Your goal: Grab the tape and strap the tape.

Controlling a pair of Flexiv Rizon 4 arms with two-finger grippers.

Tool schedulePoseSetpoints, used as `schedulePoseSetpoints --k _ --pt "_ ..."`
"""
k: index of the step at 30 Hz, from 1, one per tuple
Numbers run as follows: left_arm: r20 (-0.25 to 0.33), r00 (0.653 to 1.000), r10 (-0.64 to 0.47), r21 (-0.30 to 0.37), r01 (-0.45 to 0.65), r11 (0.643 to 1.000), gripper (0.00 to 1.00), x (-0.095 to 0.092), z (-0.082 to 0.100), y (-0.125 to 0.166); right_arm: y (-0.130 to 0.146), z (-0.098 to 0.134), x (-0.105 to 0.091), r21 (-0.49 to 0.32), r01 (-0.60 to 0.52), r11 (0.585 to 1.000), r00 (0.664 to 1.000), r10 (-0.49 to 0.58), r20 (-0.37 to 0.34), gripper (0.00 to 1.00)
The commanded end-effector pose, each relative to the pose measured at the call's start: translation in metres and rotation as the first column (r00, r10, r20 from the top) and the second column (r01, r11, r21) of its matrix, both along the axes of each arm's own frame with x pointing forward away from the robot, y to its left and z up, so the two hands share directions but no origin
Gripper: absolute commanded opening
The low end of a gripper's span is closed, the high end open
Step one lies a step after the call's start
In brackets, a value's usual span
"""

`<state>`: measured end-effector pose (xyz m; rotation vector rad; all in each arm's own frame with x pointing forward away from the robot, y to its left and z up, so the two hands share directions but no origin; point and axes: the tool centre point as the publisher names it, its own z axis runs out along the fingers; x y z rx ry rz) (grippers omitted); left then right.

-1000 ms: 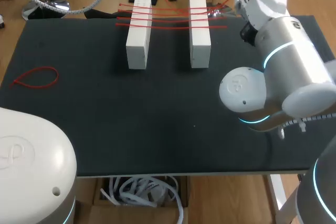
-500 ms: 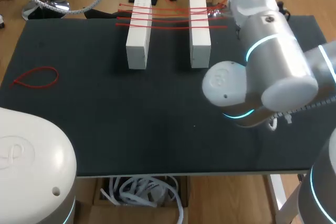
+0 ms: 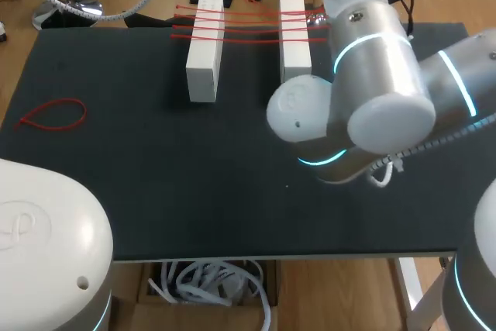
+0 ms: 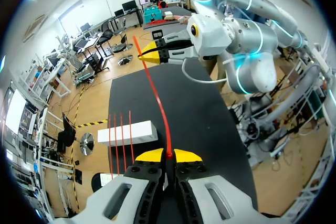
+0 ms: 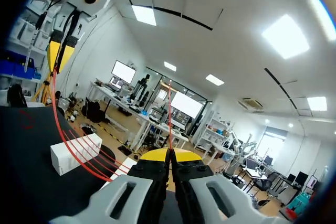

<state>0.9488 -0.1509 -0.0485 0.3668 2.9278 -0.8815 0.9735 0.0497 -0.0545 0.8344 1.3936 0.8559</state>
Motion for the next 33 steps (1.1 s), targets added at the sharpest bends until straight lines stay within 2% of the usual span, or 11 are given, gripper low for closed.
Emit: schedulePoseSetpoints --k 1,30,33 --pt "-0.001 1.0 0.0 0.003 0.0 1.0 0.0 0.0002 0.0004 -0.0001 0.005 0.0026 -0.0013 -0.002 0.024 1.0 0.999 -0.024 -0.02 0.0" --pt "-0.001 1.0 0.0 0.003 0.0 1.0 0.0 0.0002 0.0004 -0.0001 0.005 0.0026 -0.0013 -0.002 0.024 1.0 0.999 -0.024 -0.02 0.0" --pt "-0.001 1.0 0.0 0.003 0.0 1.0 0.0 0.0002 0.0004 -0.0001 0.012 0.0031 0.0016 -0.058 0.017 0.998 1.0 -0.018 -0.025 0.0"
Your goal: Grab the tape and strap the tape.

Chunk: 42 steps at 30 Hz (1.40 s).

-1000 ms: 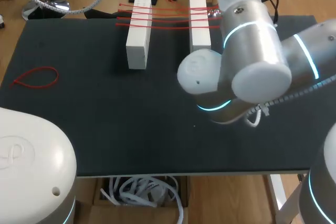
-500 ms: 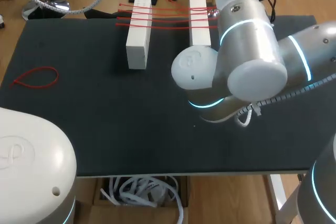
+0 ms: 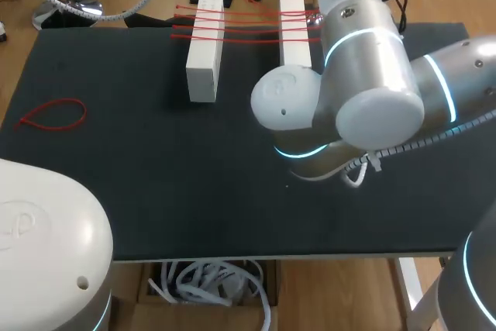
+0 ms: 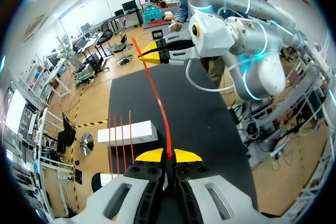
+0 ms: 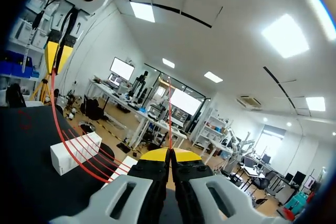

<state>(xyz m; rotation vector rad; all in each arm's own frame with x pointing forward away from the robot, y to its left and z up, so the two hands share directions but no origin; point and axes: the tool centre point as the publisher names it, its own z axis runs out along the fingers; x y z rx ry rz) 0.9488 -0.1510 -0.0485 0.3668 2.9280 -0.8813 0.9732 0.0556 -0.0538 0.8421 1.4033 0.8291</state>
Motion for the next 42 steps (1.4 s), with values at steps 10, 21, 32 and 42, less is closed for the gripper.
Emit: schedulePoseSetpoints --k 10,21,32,42 --pt "-0.001 1.0 0.0 0.003 0.0 1.0 0.0 0.0 0.0 0.0 0.027 -0.008 -0.01 -0.346 -0.006 0.938 0.995 0.039 0.087 0.0" --pt "-0.001 1.0 0.0 0.003 0.0 1.0 0.0 0.0 0.0 0.0 0.044 -0.003 -0.008 -0.49 0.025 0.871 0.999 -0.032 -0.007 0.0" --pt "-0.001 1.0 0.0 0.003 0.0 1.0 0.0 0.0 0.0 0.0 0.053 0.007 -0.002 -0.583 -0.07 0.81 0.997 0.07 -0.024 0.0" --pt "-0.001 1.0 0.0 0.003 0.0 1.0 0.0 0.0 0.0 0.0 0.06 0.015 -0.005 -0.67 -0.148 0.727 0.987 0.155 -0.049 0.0"
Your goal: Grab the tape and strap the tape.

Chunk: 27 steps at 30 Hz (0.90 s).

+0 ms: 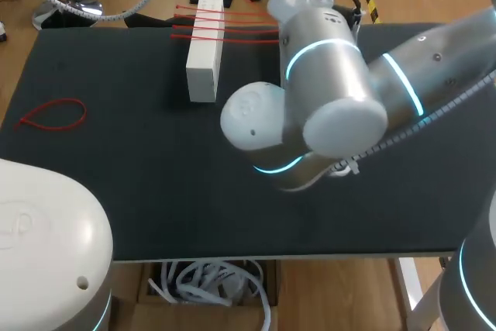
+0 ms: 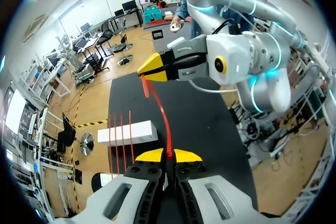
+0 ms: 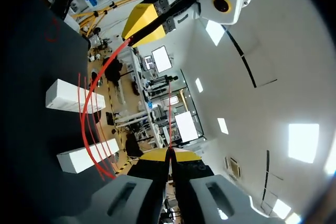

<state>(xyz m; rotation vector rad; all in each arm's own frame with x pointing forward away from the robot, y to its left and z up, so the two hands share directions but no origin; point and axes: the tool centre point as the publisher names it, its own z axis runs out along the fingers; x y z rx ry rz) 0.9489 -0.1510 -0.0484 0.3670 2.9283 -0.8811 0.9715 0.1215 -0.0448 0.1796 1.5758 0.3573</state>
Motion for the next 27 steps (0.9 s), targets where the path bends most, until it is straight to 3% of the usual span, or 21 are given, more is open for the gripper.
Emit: schedulePoseSetpoints --k 1,3,14,27 --pt "0.0 1.0 0.0 0.003 0.0 1.0 0.0 0.0 0.0 0.0 -0.005 0.007 -0.004 0.004 -0.028 1.0 0.998 0.028 -0.052 0.0" --pt "0.0 1.0 0.0 0.003 0.0 1.0 0.0 0.0 0.0 0.0 -0.006 0.012 -0.004 0.069 0.024 0.997 0.996 -0.018 -0.093 0.0" --pt "0.0 1.0 0.0 0.003 0.0 1.0 0.0 0.0 0.0 0.0 -0.006 0.012 -0.004 0.069 0.024 0.997 0.996 -0.018 -0.093 0.0" --pt "0.0 1.0 0.0 0.003 0.0 1.0 0.0 0.0 0.0 0.0 0.019 0.019 -0.017 -0.177 0.088 0.98 0.996 -0.089 0.002 0.0"
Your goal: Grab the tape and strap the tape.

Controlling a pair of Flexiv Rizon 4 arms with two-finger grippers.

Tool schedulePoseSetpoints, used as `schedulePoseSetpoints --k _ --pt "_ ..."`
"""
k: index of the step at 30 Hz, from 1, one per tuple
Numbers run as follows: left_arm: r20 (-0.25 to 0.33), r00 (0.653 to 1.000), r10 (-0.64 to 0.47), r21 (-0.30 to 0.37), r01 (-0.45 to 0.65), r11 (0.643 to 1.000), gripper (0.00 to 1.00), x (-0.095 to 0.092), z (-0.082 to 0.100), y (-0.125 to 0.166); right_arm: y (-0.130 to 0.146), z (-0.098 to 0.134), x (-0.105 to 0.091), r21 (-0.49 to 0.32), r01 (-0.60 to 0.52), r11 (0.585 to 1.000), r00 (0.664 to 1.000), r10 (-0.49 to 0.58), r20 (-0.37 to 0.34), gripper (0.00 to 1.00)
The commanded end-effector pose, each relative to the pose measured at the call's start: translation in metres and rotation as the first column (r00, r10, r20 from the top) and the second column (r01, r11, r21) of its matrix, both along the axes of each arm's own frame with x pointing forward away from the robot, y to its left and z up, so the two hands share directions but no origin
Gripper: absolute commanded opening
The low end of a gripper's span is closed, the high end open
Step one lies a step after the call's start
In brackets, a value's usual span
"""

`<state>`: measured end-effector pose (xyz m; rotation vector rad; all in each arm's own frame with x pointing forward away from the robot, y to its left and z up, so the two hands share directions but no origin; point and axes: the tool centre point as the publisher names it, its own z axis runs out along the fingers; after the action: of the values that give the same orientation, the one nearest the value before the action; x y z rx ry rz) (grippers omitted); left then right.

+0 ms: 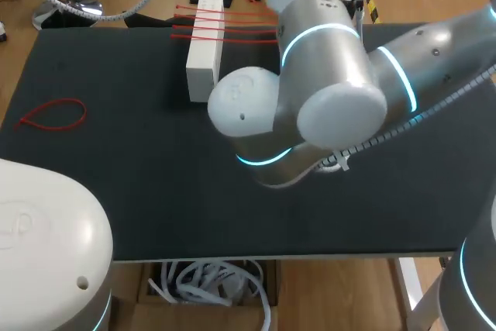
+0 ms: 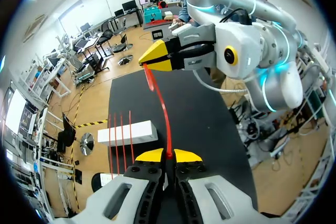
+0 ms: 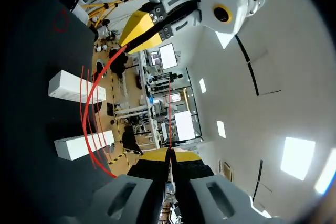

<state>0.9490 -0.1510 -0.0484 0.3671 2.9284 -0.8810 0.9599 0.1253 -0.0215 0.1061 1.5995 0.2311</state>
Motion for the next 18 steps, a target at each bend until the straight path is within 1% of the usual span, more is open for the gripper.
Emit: schedulePoseSetpoints --k 1,3,6,8,14,18 --pt "0.0 1.0 0.0 0.003 0.0 1.0 0.0 0.0 0.0 0.0 0.017 -0.004 -0.005 -0.063 0.065 0.996 0.998 -0.064 0.008 0.0" --pt "0.0 1.0 0.0 0.003 0.0 1.0 0.0 0.0 0.0 0.0 0.019 -0.005 -0.005 -0.095 0.082 0.992 0.997 -0.083 -0.002 0.0" --pt "0.0 1.0 0.0 0.003 0.0 1.0 0.0 0.0 0.0 0.0 0.024 -0.005 -0.005 -0.131 0.092 0.987 0.996 -0.092 0.006 0.0" --pt "0.0 1.0 0.0 0.003 0.0 1.0 0.0 0.0 0.0 0.0 0.027 -0.005 -0.004 -0.141 0.103 0.985 0.995 -0.104 0.006 0.0" --pt "0.0 1.0 0.0 0.003 0.0 1.0 0.0 0.0 0.0 0.0 0.035 -0.006 0.0 -0.206 0.101 0.973 0.995 -0.097 0.029 0.0" --pt "0.0 1.0 0.0 0.003 0.0 1.0 0.0 0.0 0.0 0.0 0.039 -0.006 -0.001 -0.23 0.102 0.968 0.995 -0.095 0.042 0.0"
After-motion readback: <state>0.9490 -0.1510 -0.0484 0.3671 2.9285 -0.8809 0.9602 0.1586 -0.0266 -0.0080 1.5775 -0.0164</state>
